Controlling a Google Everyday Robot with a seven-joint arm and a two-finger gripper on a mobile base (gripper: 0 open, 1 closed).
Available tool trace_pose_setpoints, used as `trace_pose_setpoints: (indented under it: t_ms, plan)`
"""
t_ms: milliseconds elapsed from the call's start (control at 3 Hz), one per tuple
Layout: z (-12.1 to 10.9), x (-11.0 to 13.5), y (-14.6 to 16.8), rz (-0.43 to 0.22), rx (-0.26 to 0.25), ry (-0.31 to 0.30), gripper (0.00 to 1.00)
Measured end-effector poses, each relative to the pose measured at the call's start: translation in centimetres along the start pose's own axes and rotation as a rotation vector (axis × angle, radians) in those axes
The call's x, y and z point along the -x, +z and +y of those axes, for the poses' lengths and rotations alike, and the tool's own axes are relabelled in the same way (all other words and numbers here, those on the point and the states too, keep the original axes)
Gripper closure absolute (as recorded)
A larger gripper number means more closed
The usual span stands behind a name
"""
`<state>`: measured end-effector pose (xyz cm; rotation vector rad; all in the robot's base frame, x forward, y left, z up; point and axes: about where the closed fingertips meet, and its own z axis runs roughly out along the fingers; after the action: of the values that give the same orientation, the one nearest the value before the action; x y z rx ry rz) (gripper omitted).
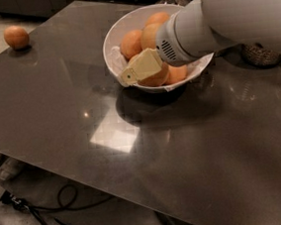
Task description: Pick orange from white bowl
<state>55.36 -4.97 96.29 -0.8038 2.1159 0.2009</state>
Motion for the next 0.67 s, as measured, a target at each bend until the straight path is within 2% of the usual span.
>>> trace_pose_setpoints:
  t_ms: [333, 667]
  plan:
    - [0.00, -0.02, 0.13, 0.000, -0.001, 0.000, 0.19]
    - [-0.16, -0.33, 0.49, 0.003, -0.010, 0.004, 0.30]
